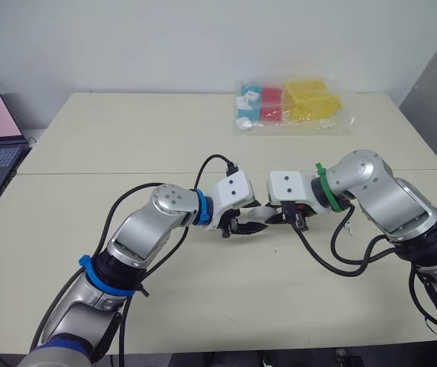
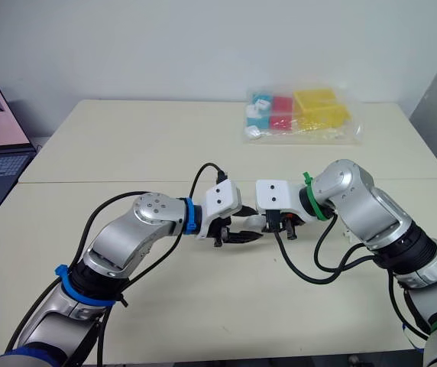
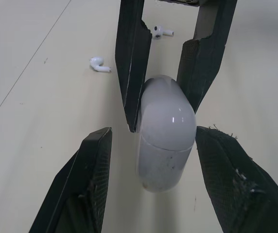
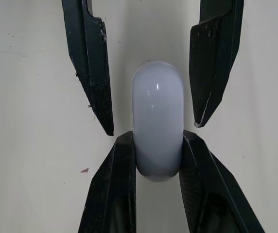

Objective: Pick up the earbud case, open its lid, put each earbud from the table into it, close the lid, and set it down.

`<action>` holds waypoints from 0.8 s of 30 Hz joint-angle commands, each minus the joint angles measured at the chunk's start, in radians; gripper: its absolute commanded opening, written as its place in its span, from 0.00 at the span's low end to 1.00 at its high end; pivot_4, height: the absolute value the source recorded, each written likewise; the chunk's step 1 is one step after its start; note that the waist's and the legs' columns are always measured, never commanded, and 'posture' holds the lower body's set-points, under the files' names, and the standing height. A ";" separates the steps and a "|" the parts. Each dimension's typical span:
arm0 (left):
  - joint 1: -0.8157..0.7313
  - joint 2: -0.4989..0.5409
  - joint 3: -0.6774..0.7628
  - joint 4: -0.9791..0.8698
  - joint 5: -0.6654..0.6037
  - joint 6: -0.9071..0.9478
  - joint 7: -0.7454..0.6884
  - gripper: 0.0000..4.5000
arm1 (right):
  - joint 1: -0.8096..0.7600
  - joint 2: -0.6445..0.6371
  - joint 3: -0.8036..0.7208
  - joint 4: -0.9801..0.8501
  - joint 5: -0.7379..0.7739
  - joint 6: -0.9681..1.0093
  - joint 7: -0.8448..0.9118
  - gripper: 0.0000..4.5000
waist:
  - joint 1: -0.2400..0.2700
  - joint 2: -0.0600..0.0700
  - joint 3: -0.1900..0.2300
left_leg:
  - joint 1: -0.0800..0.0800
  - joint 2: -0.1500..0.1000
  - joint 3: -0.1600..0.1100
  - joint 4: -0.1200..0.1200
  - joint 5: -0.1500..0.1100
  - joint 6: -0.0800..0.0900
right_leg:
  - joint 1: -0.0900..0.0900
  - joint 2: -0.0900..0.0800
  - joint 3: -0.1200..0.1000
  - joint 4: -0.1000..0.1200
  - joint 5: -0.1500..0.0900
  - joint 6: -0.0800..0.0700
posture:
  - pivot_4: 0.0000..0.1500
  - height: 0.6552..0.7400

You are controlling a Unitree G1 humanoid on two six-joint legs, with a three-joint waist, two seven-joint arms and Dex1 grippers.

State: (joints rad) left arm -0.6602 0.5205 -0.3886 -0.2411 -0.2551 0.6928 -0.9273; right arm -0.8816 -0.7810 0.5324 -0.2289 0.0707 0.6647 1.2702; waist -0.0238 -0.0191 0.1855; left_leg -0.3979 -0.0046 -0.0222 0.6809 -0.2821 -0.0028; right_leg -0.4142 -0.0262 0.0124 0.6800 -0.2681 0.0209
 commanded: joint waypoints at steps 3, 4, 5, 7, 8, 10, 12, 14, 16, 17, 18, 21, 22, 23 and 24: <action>0.000 0.001 0.017 -0.016 0.005 -0.016 0.002 0.35 | -0.004 -0.010 -0.041 -0.030 0.006 -0.005 0.011 0.17 | 0.000 0.000 0.000 | 0.000 0.000 0.000 0.000 0.000 0.000 | 0.000 0.000 0.000 0.000 0.000 0.000 | 1.00 1.00; 0.002 0.004 0.015 -0.017 0.007 -0.015 0.001 0.29 | -0.004 -0.010 -0.042 -0.030 0.006 -0.005 0.011 0.17 | 0.000 0.000 0.000 | 0.000 0.000 0.000 0.000 0.000 0.000 | 0.000 0.000 0.000 0.000 0.000 0.000 | 1.00 1.00; 0.004 0.007 0.014 -0.017 0.009 -0.015 -0.001 0.21 | -0.004 -0.010 -0.042 -0.030 0.006 -0.004 0.011 0.17 | 0.000 0.000 0.000 | 0.000 0.000 0.000 0.000 0.000 0.000 | 0.000 0.000 0.000 0.000 0.000 0.000 | 1.00 1.00; 0.008 0.010 0.014 -0.019 0.012 -0.016 -0.003 0.19 | -0.004 -0.010 -0.044 -0.030 0.006 -0.002 0.013 0.17 | 0.000 0.000 0.000 | 0.000 0.000 0.000 0.000 0.000 0.000 | 0.000 0.000 0.000 0.000 0.000 0.000 | 1.00 1.00; 0.010 0.010 0.014 -0.020 0.012 -0.016 -0.003 0.19 | -0.004 -0.010 -0.044 -0.029 0.005 -0.002 0.013 0.17 | 0.000 0.000 0.000 | 0.000 0.000 0.000 0.000 0.000 0.000 | 0.000 0.000 0.000 0.000 0.000 0.000 | 1.00 1.00; 0.011 0.009 0.015 -0.021 0.012 -0.015 -0.003 0.19 | -0.005 -0.009 -0.045 -0.029 0.005 -0.001 0.013 0.17 | 0.000 0.000 0.000 | 0.000 0.000 0.000 0.000 0.000 0.000 | 0.000 0.000 0.000 0.000 0.000 0.000 | 1.00 1.00; 0.012 0.010 0.016 -0.021 0.012 -0.016 -0.004 0.19 | -0.005 -0.008 -0.046 -0.028 0.005 0.000 0.014 0.17 | 0.000 0.000 0.000 | 0.000 0.000 0.000 0.000 0.000 0.000 | 0.000 0.000 0.000 0.000 0.000 0.000 | 1.00 1.00; 0.014 0.012 0.017 -0.019 0.012 -0.018 -0.006 0.19 | -0.007 -0.007 -0.047 -0.026 0.005 -0.001 0.014 0.17 | 0.000 0.000 0.000 | 0.000 0.000 0.000 0.000 0.000 0.000 | 0.000 0.000 0.000 0.000 0.000 0.000 | 1.00 1.00; 0.014 0.014 0.020 -0.018 0.010 -0.020 -0.008 0.19 | -0.008 -0.007 -0.047 -0.026 0.005 -0.001 0.015 0.17 | 0.000 0.000 0.000 | 0.000 0.000 0.000 0.000 0.000 0.000 | 0.000 0.000 0.000 0.000 0.000 0.000 | 1.00 1.00; 0.014 0.014 0.023 -0.017 0.008 -0.020 -0.009 0.19 | -0.008 -0.007 -0.048 -0.025 0.006 -0.001 0.016 0.17 | 0.000 0.000 0.000 | 0.000 0.000 0.000 0.000 0.000 0.000 | 0.000 0.000 0.000 0.000 0.000 0.000 | 1.00 1.00; 0.014 0.014 0.024 -0.016 0.007 -0.019 -0.010 0.19 | -0.008 -0.007 -0.048 -0.025 0.007 0.000 0.017 0.17 | 0.000 0.000 0.000 | 0.000 0.000 0.000 0.000 0.000 0.000 | 0.000 0.000 0.000 0.000 0.000 0.000 | 1.00 1.00; 0.014 0.014 0.027 -0.014 0.005 -0.016 -0.011 0.19 | -0.009 -0.007 -0.049 -0.026 0.014 0.006 0.023 0.17 | 0.000 0.000 0.000 | 0.000 0.000 0.000 0.000 0.000 0.000 | 0.000 0.000 0.000 0.000 0.000 0.000 | 1.00 1.00; 0.014 0.014 0.028 -0.014 0.004 -0.016 -0.011 0.19 | -0.008 -0.009 -0.050 -0.028 0.016 0.004 0.028 0.25 | 0.000 0.000 0.000 | 0.000 0.000 0.000 0.000 0.000 0.000 | 0.000 0.000 0.000 0.000 0.000 0.000 | 1.00 1.00; 0.015 0.013 0.029 -0.013 0.004 -0.014 -0.009 0.19 | -0.006 -0.015 -0.049 -0.032 0.018 -0.002 0.037 0.34 | 0.000 0.000 0.000 | 0.000 0.000 0.000 0.000 0.000 0.000 | 0.000 0.000 0.000 0.000 0.000 0.000 | 1.00 1.00; 0.014 0.012 0.031 -0.011 0.003 -0.012 -0.008 0.18 | -0.003 -0.019 -0.048 -0.036 0.021 -0.007 0.044 0.40 | 0.000 0.000 0.000 | 0.000 0.000 0.000 0.000 0.000 0.000 | 0.000 0.000 0.000 0.000 0.000 0.000 | 1.00 1.00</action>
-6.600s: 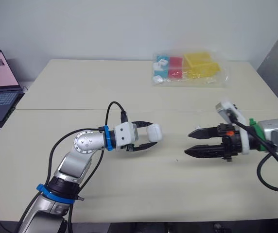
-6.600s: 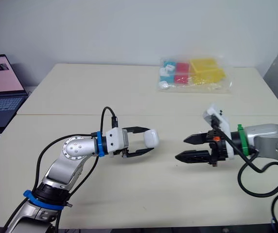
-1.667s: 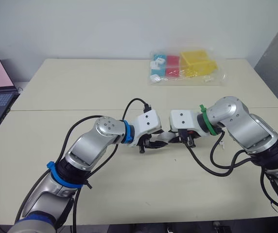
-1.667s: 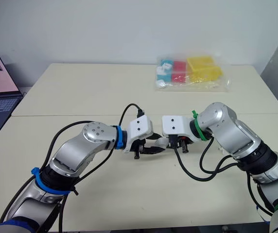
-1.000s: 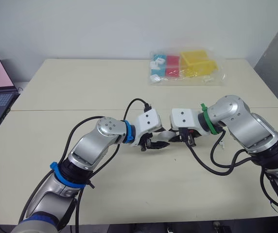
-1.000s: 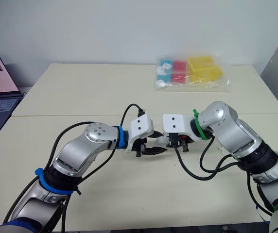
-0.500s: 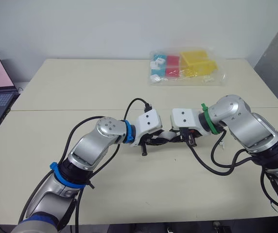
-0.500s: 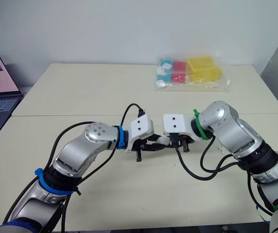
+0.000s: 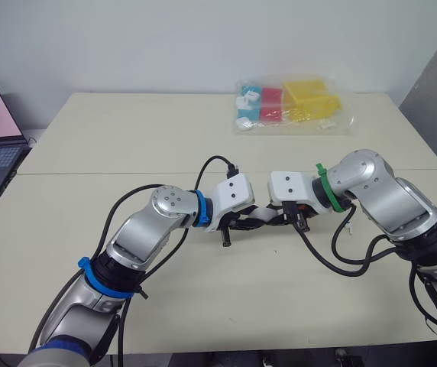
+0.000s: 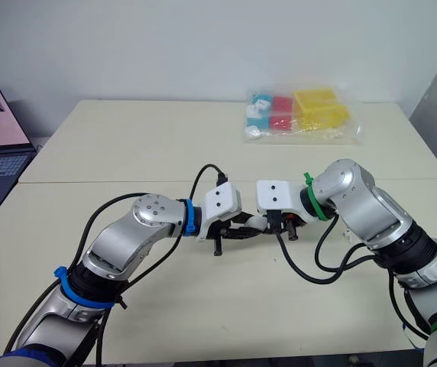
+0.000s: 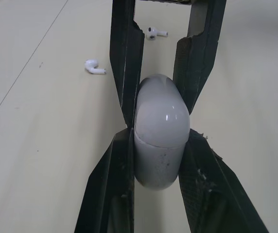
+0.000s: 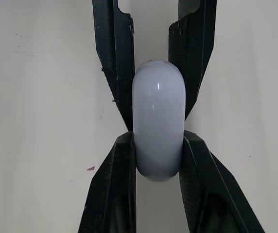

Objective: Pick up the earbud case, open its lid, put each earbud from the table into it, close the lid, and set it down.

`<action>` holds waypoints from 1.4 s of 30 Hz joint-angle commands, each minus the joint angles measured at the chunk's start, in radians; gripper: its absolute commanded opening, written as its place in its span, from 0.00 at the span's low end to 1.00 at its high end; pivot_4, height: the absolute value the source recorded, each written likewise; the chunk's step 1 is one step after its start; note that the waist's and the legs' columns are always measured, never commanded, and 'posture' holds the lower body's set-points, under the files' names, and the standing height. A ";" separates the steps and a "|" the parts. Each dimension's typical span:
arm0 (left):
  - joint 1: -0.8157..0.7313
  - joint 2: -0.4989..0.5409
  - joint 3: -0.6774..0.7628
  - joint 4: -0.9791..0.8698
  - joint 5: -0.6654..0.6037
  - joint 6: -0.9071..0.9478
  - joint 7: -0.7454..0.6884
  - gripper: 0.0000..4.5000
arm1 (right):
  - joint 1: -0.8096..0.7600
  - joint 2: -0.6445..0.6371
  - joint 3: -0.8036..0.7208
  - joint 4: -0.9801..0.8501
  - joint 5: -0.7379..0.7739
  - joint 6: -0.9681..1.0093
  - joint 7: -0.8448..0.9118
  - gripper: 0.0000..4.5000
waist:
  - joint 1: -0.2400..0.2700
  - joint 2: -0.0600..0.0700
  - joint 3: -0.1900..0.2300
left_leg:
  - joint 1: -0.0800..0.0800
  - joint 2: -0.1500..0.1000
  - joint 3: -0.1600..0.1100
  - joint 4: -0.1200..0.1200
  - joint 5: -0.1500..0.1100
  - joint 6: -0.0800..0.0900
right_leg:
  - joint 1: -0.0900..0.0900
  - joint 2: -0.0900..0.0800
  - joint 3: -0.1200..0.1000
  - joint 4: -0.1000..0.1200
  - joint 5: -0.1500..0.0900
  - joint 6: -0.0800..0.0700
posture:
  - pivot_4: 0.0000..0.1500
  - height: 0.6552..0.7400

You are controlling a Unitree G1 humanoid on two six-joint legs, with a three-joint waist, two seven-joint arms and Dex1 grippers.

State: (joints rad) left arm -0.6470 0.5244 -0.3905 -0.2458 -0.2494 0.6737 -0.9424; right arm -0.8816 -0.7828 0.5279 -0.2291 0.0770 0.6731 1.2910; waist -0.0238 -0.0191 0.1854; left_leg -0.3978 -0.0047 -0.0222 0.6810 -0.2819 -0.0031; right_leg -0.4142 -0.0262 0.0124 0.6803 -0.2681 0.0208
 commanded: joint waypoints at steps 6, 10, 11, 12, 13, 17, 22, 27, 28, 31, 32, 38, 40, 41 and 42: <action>0.004 0.010 0.046 0.003 -0.013 0.024 0.012 0.18 | 0.006 -0.040 -0.076 -0.042 0.027 0.004 0.020 0.88 | 0.000 0.000 0.000 | 0.000 0.000 0.000 0.000 0.000 0.000 | 0.000 0.000 0.000 0.000 0.000 0.000 | 1.00 1.00; 0.016 0.011 0.067 -0.003 -0.040 0.045 0.009 0.18 | 0.017 -0.079 -0.119 -0.047 0.048 0.003 0.030 1.00 | 0.000 0.000 0.000 | 0.000 0.000 0.000 0.000 0.000 0.000 | 0.000 0.000 0.000 0.000 0.000 0.000 | 1.00 1.00; 0.024 0.008 0.082 -0.005 -0.056 0.048 0.008 0.18 | 0.026 -0.095 -0.143 -0.056 0.061 0.001 0.035 1.00 | 0.001 0.000 0.000 | 0.000 0.000 0.000 0.000 0.000 0.000 | 0.000 0.000 0.000 0.000 0.000 0.000 | 1.00 1.00; 0.029 0.005 0.093 -0.007 -0.067 0.049 0.007 0.18 | 0.034 -0.105 -0.159 -0.063 0.071 -0.001 0.038 1.00 | 0.001 0.000 0.000 | 0.000 0.000 0.000 0.000 0.000 0.000 | 0.000 0.000 0.000 0.000 0.000 0.000 | 1.00 1.00; 0.035 0.002 0.104 -0.009 -0.079 0.050 0.006 0.18 | 0.042 -0.114 -0.175 -0.071 0.081 -0.008 0.041 1.00 | 0.001 0.000 0.000 | 0.000 0.000 0.000 0.000 0.000 0.000 | 0.000 0.000 0.000 0.000 0.000 0.000 | 1.00 1.00; 0.098 -0.046 0.201 -0.013 -0.171 -0.004 -0.008 0.18 | 0.101 -0.118 -0.314 -0.120 0.174 -0.039 0.023 1.00 | 0.000 0.000 0.000 | 0.000 0.000 0.000 0.000 0.000 0.000 | 0.000 -0.001 0.000 0.000 0.000 0.000 | 1.00 1.00; 0.143 -0.054 0.221 -0.024 -0.187 -0.061 -0.015 0.18 | 0.125 -0.122 -0.384 -0.182 0.241 0.003 -0.004 1.00 | 0.001 0.000 0.000 | 0.001 0.000 0.000 0.000 0.000 0.000 | 0.000 -0.001 0.000 0.000 0.000 0.000 | 1.00 1.00; 0.135 -0.051 0.204 -0.020 -0.168 -0.108 -0.016 0.18 | 0.110 -0.099 -0.348 -0.208 0.209 -0.023 -0.061 1.00 | 0.001 0.000 0.000 | 0.003 0.000 0.000 0.000 0.001 -0.001 | 0.003 -0.001 0.000 0.000 0.000 0.000 | 1.00 1.00; 0.131 -0.048 0.197 -0.017 -0.160 -0.120 -0.019 0.18 | 0.103 -0.089 -0.339 -0.209 0.204 -0.023 -0.074 1.00 | 0.000 0.000 0.000 | 0.003 0.000 0.000 0.000 0.001 -0.001 | 0.003 -0.001 0.000 0.000 0.000 0.000 | 1.00 1.00; 0.119 -0.047 0.189 -0.016 -0.150 -0.130 -0.015 0.18 | 0.085 -0.053 -0.310 -0.203 0.180 -0.025 -0.117 1.00 | 0.000 0.000 0.000 | 0.003 0.000 0.000 0.000 0.001 -0.001 | 0.003 -0.001 0.000 0.000 0.000 0.000 | 1.00 1.00; 0.117 -0.046 0.188 -0.017 -0.148 -0.132 -0.015 0.18 | 0.082 -0.046 -0.302 -0.200 0.173 -0.027 -0.126 1.00 | 0.000 0.000 0.000 | 0.003 0.000 0.000 0.000 0.001 -0.001 | 0.003 -0.001 0.000 0.000 0.000 0.000 | 1.00 1.00; 0.118 -0.037 0.168 -0.030 -0.130 -0.147 -0.020 0.18 | 0.053 0.018 -0.241 -0.150 0.107 -0.055 -0.189 1.00 | 0.000 0.000 0.000 | 0.003 0.000 0.000 0.000 0.001 -0.001 | 0.003 -0.001 0.000 0.000 0.000 0.000 | 1.00 1.00; 0.120 -0.038 0.165 -0.032 -0.128 -0.150 -0.019 0.18 | 0.043 0.028 -0.230 -0.128 0.088 -0.066 -0.199 1.00 | 0.000 0.000 0.000 | 0.003 0.000 0.000 0.000 0.001 -0.001 | 0.003 -0.001 -0.001 0.000 0.000 0.000 | 1.00 1.00; 0.121 -0.038 0.165 -0.033 -0.128 -0.150 -0.018 0.18 | 0.041 0.031 -0.226 -0.120 0.081 -0.072 -0.200 1.00 | 0.000 0.000 0.000 | 0.003 0.000 0.000 0.000 0.001 -0.001 | 0.003 -0.001 0.000 0.000 0.000 0.000 | 1.00 1.00; 0.122 -0.038 0.164 -0.035 -0.128 -0.151 -0.017 0.18 | 0.039 0.033 -0.223 -0.112 0.074 -0.079 -0.200 1.00 | 0.000 0.000 0.000 | 0.003 0.000 0.000 0.000 0.001 -0.001 | 0.003 -0.001 0.000 0.000 0.000 0.000 | 1.00 1.00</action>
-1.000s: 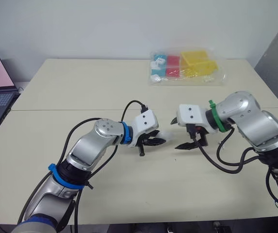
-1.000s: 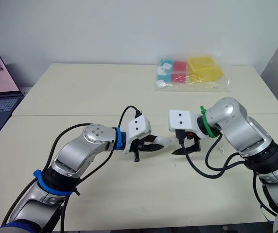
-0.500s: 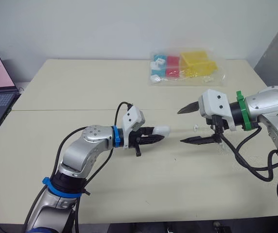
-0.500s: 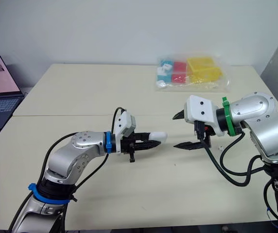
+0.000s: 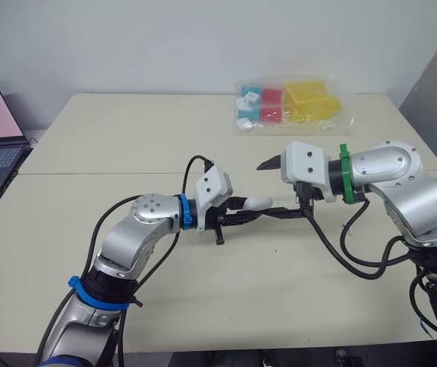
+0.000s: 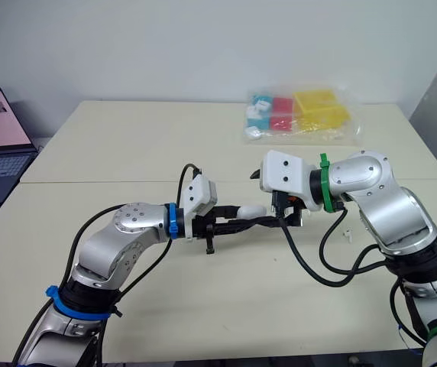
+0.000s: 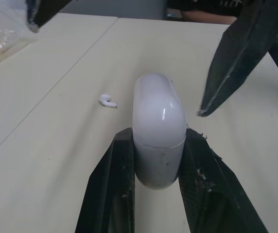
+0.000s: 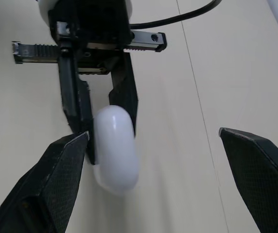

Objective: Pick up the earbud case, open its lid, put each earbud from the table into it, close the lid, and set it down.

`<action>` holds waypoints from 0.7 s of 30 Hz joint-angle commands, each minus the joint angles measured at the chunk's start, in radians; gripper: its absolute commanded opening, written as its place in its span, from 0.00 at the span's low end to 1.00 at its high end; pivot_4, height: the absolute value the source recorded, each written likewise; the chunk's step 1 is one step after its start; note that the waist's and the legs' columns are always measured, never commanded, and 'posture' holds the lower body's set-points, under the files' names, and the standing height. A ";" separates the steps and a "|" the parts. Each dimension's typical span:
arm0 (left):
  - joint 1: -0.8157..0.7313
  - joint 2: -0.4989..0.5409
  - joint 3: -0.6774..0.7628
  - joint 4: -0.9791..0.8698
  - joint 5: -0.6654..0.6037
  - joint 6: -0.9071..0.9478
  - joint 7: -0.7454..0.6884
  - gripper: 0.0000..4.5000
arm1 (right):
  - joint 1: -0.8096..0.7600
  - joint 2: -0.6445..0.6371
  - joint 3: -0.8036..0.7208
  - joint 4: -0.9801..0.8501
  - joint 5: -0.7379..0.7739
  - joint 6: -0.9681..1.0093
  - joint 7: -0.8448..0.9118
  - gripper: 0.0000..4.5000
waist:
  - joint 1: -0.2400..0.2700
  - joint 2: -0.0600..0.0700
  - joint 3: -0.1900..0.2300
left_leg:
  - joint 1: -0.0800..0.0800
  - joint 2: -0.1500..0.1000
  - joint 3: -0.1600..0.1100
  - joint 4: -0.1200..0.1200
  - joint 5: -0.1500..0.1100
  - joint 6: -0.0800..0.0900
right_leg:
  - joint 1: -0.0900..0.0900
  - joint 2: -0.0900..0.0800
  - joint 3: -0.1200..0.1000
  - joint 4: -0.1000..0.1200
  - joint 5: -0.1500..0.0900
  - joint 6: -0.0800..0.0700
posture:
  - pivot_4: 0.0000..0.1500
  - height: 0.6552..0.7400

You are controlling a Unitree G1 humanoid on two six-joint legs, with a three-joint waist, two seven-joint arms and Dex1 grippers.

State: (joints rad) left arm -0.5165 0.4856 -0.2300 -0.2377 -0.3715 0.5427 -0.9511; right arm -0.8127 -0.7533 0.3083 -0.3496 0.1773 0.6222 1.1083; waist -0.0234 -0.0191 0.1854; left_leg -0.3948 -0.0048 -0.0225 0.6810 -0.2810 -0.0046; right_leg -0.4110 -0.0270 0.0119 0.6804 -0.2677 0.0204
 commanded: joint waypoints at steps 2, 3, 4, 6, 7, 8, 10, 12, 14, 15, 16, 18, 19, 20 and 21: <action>-0.006 0.000 0.003 -0.045 -0.007 -0.021 -0.006 0.18 | -0.028 0.000 0.003 0.016 -0.036 -0.041 -0.010 1.00 | 0.000 0.000 0.000 | 0.000 0.000 0.000 0.000 0.000 0.000 | 0.000 0.000 0.000 0.000 0.000 0.000 | 1.00 1.00; -0.004 0.001 0.004 -0.047 -0.007 -0.021 -0.006 0.18 | -0.027 -0.001 0.003 0.018 -0.037 -0.044 -0.008 1.00 | 0.000 0.000 0.000 | 0.000 0.000 0.000 0.000 0.000 0.000 | 0.000 0.000 0.000 0.000 0.000 0.000 | 1.00 1.00; -0.002 0.001 0.004 -0.048 -0.007 -0.021 -0.006 0.18 | -0.026 -0.001 0.004 0.019 -0.038 -0.046 -0.006 1.00 | 0.000 0.000 0.000 | 0.000 0.000 0.000 0.000 0.000 0.000 | 0.000 0.000 0.000 0.000 0.000 0.000 | 1.00 1.00; 0.001 0.003 0.005 -0.048 -0.007 -0.023 -0.007 0.18 | -0.025 -0.003 0.004 0.021 -0.040 -0.049 -0.003 1.00 | 0.000 0.000 0.000 | 0.000 0.000 0.000 0.000 0.000 0.000 | 0.000 0.000 0.000 0.000 0.000 0.000 | 1.00 1.00; 0.003 0.005 0.004 -0.048 -0.006 -0.025 -0.010 0.18 | -0.026 -0.002 0.004 0.024 -0.042 -0.050 -0.005 1.00 | 0.000 0.000 0.000 | 0.000 0.000 0.000 0.000 0.000 0.000 | 0.000 0.000 0.000 0.000 0.000 0.000 | 1.00 1.00; 0.005 0.006 0.003 -0.048 -0.006 -0.026 -0.011 0.18 | -0.028 -0.004 0.003 0.029 -0.046 -0.054 -0.006 1.00 | 0.000 0.000 0.000 | 0.000 0.000 0.000 0.000 0.000 0.000 | 0.000 0.000 0.000 0.000 0.000 0.000 | 1.00 1.00; 0.007 0.008 -0.001 -0.049 -0.003 -0.029 -0.014 0.18 | -0.029 -0.009 -0.001 0.037 -0.050 -0.060 -0.004 1.00 | 0.000 0.000 0.000 | 0.000 0.000 0.000 0.000 0.000 0.000 | 0.000 0.000 0.000 0.000 0.000 0.000 | 1.00 1.00; 0.010 0.011 -0.005 -0.047 0.001 -0.035 -0.018 0.18 | -0.032 -0.015 -0.008 0.045 -0.052 -0.065 0.000 1.00 | 0.000 0.000 0.000 | 0.000 0.000 0.000 0.000 0.000 0.000 | 0.000 0.000 0.000 0.000 0.000 0.000 | 1.00 1.00; 0.012 0.016 -0.010 -0.044 0.007 -0.043 -0.021 0.18 | -0.035 -0.022 -0.013 0.051 -0.053 -0.069 0.005 1.00 | 0.000 0.000 0.000 | 0.000 0.000 0.000 0.000 0.000 0.000 | 0.000 0.000 0.000 0.000 0.000 0.000 | 1.00 1.00; 0.012 0.018 -0.012 -0.042 0.010 -0.047 -0.022 0.18 | -0.037 -0.025 -0.016 0.054 -0.053 -0.070 0.006 1.00 | 0.000 0.000 0.000 | 0.000 0.000 0.000 0.000 0.000 0.000 | 0.000 0.000 0.000 0.000 0.000 0.000 | 1.00 1.00; 0.013 0.019 -0.014 -0.040 0.014 -0.051 -0.024 0.18 | -0.040 -0.027 -0.018 0.058 -0.053 -0.070 0.006 1.00 | 0.000 0.000 0.000 | 0.000 0.000 0.000 0.000 0.000 0.000 | 0.000 0.000 0.000 0.000 0.000 0.000 | 1.00 1.00; 0.015 0.019 -0.016 -0.040 0.017 -0.055 -0.024 0.18 | -0.045 -0.027 -0.022 0.064 -0.052 -0.071 0.004 1.00 | 0.000 0.000 0.000 | 0.000 0.000 0.000 0.000 0.000 0.000 | 0.000 0.000 0.000 0.000 0.000 0.000 | 1.00 1.00; 0.016 0.019 -0.017 -0.041 0.019 -0.056 -0.024 0.18 | -0.048 -0.025 -0.024 0.067 -0.052 -0.069 0.002 1.00 | 0.000 0.000 0.000 | 0.000 0.000 0.000 0.000 0.000 0.000 | 0.000 0.000 0.000 0.000 0.000 0.000 | 1.00 1.00; 0.016 0.018 -0.017 -0.041 0.020 -0.056 -0.025 0.18 | -0.051 -0.023 -0.026 0.070 -0.051 -0.067 0.000 1.00 | 0.000 0.000 0.000 | 0.000 0.000 0.000 0.000 0.000 0.000 | 0.000 0.000 0.000 0.000 0.000 0.000 | 1.00 1.00; 0.017 0.018 -0.018 -0.042 0.021 -0.057 -0.025 0.18 | -0.053 -0.022 -0.028 0.070 -0.050 -0.066 -0.002 1.00 | 0.000 0.000 0.000 | 0.000 0.000 0.000 0.000 0.000 0.000 | 0.000 0.000 0.000 0.000 0.000 0.000 | 1.00 1.00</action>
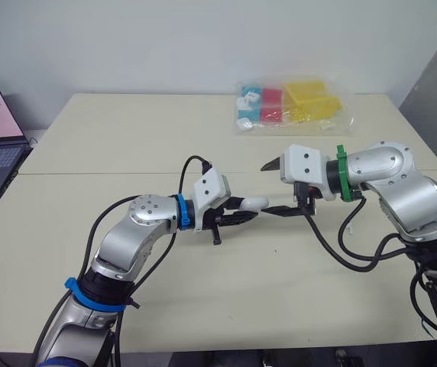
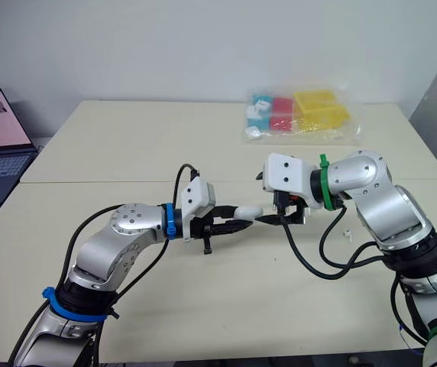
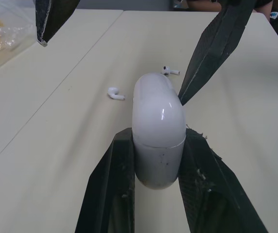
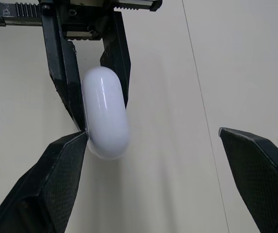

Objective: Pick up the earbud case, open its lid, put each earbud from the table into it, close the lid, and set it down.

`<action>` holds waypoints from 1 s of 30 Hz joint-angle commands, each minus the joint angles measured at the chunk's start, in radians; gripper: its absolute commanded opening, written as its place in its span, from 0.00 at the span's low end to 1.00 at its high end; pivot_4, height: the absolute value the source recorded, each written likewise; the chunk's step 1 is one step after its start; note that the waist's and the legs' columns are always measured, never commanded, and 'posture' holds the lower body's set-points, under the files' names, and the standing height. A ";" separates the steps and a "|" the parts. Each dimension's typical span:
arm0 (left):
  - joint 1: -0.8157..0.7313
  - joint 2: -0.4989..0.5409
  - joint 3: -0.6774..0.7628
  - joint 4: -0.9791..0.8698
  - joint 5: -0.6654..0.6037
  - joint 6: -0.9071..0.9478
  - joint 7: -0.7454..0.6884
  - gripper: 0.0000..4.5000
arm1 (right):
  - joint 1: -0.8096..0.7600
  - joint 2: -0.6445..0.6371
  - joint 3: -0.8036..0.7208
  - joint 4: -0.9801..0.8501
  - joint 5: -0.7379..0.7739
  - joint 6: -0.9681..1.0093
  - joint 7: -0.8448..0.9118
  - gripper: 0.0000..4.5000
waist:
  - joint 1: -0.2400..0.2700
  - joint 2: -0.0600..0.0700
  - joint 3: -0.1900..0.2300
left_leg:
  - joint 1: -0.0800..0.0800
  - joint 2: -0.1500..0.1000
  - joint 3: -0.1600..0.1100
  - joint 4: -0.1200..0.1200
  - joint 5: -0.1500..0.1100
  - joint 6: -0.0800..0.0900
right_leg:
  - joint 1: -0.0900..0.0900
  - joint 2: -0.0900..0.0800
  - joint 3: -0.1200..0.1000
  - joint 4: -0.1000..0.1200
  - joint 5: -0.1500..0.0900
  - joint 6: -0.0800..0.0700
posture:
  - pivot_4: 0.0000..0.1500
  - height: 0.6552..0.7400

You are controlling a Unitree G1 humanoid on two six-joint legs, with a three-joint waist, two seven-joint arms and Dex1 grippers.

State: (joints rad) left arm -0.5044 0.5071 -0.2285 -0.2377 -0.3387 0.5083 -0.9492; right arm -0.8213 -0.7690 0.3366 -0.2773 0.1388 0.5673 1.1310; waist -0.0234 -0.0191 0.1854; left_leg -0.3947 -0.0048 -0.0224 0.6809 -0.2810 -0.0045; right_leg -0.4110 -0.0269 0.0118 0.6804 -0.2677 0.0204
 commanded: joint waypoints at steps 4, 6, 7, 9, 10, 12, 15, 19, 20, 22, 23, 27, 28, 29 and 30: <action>0.008 -0.003 -0.024 -0.042 -0.003 -0.026 -0.030 0.18 | -0.054 0.009 -0.063 -0.005 0.005 0.014 -0.033 1.00 | 0.000 0.000 0.000 | 0.000 0.000 0.000 0.000 0.000 0.000 | 0.000 0.000 0.000 0.000 0.000 0.000 | 1.00 1.00; 0.010 -0.001 -0.027 -0.040 0.002 -0.029 -0.032 0.18 | -0.059 0.014 -0.066 -0.009 0.013 0.028 -0.033 1.00 | 0.000 0.000 0.000 | 0.000 0.000 0.000 0.000 0.000 0.000 | 0.000 0.000 0.000 0.000 0.000 0.000 | 1.00 1.00; 0.011 0.000 -0.027 -0.039 0.003 -0.030 -0.031 0.18 | -0.061 0.016 -0.067 -0.011 0.017 0.035 -0.032 1.00 | 0.000 0.000 0.000 | 0.000 0.000 0.000 0.000 0.000 0.000 | 0.000 0.000 0.000 0.000 0.000 0.000 | 1.00 1.00; 0.011 0.001 -0.027 -0.038 0.006 -0.031 -0.033 0.18 | -0.063 0.018 -0.069 -0.013 0.021 0.043 -0.033 1.00 | 0.000 0.000 0.000 | 0.000 0.000 0.000 0.000 0.000 0.000 | 0.000 0.000 0.000 0.000 0.000 0.000 | 1.00 1.00; 0.011 0.001 -0.027 -0.038 0.007 -0.032 -0.034 0.18 | -0.064 0.020 -0.070 -0.013 0.021 0.045 -0.035 1.00 | 0.000 0.000 0.000 | 0.000 0.000 0.000 0.000 0.000 0.000 | 0.000 0.000 0.000 0.000 0.000 0.000 | 1.00 1.00; 0.012 0.002 -0.029 -0.038 0.007 -0.033 -0.038 0.18 | -0.066 0.024 -0.072 -0.010 0.018 0.049 -0.038 1.00 | 0.000 0.000 0.000 | 0.000 0.000 0.000 0.000 0.000 0.000 | 0.000 0.000 0.000 0.000 0.000 0.000 | 1.00 1.00; 0.014 0.004 -0.030 -0.033 0.009 -0.039 -0.040 0.18 | -0.067 0.023 -0.074 -0.009 0.019 0.057 -0.034 1.00 | 0.000 0.000 0.000 | 0.000 0.000 0.000 0.000 0.000 0.000 | 0.000 0.000 0.000 0.000 0.000 0.000 | 1.00 1.00; 0.015 0.002 -0.026 -0.026 0.013 -0.044 -0.038 0.18 | -0.067 0.017 -0.080 -0.013 0.031 0.072 -0.022 1.00 | 0.000 0.000 0.000 | 0.000 0.000 0.000 0.000 0.000 0.000 | 0.000 0.000 0.000 0.000 0.000 0.000 | 1.00 1.00; 0.016 0.001 -0.024 -0.024 0.015 -0.045 -0.035 0.18 | -0.066 0.014 -0.083 -0.016 0.036 0.077 -0.018 1.00 | 0.000 0.000 0.000 | 0.000 0.000 0.000 0.000 0.000 0.000 | 0.000 0.000 0.000 0.000 0.000 0.000 | 1.00 1.00; 0.018 -0.001 -0.020 -0.020 0.018 -0.047 -0.028 0.18 | -0.066 0.008 -0.092 -0.019 0.049 0.090 -0.011 1.00 | 0.000 0.000 0.000 | 0.000 0.000 0.000 0.000 0.000 0.000 | 0.000 0.000 0.000 0.000 0.000 0.000 | 1.00 1.00; 0.019 -0.001 -0.018 -0.019 0.020 -0.048 -0.024 0.18 | -0.067 0.003 -0.098 -0.021 0.057 0.096 -0.007 1.00 | 0.000 0.000 0.000 | 0.000 0.000 0.000 0.000 0.000 0.000 | 0.000 0.000 0.000 0.000 0.000 0.000 | 1.00 1.00; 0.032 -0.009 0.017 -0.007 0.029 -0.056 0.031 0.18 | -0.080 -0.044 -0.152 -0.007 0.108 0.138 0.023 1.00 | 0.001 0.000 0.000 | 0.000 0.000 0.000 0.000 0.000 0.000 | 0.000 0.000 0.000 0.000 0.000 0.000 | 1.00 1.00; 0.037 -0.013 0.028 -0.004 0.034 -0.062 0.050 0.18 | -0.080 -0.056 -0.163 -0.002 0.115 0.148 0.024 1.00 | 0.001 0.000 0.000 | 0.000 0.000 0.000 0.000 0.000 0.000 | 0.000 0.000 0.000 0.000 0.000 0.000 | 1.00 1.00; 0.041 -0.020 0.041 0.000 0.042 -0.072 0.078 0.18 | -0.079 -0.067 -0.175 0.001 0.122 0.160 0.023 1.00 | 0.001 0.000 0.000 | 0.000 0.000 0.000 0.000 0.000 0.000 | 0.000 0.000 0.000 0.000 0.000 0.000 | 1.00 1.00; 0.045 -0.027 0.051 0.002 0.049 -0.080 0.101 0.18 | -0.077 -0.076 -0.184 0.002 0.129 0.170 0.021 1.00 | 0.001 0.000 0.000 | 0.000 0.000 0.000 0.000 0.000 0.000 | 0.000 0.000 0.000 0.000 0.000 0.000 | 1.00 1.00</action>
State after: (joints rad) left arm -0.4571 0.4938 -0.2141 -0.2207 -0.2959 0.4588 -0.8849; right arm -0.8780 -0.8328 0.1953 -0.2644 0.2492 0.7245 1.1509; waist -0.0226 -0.0191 0.1854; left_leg -0.3948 -0.0047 -0.0225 0.6807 -0.2811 -0.0044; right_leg -0.4110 -0.0274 0.0117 0.6802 -0.2677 0.0203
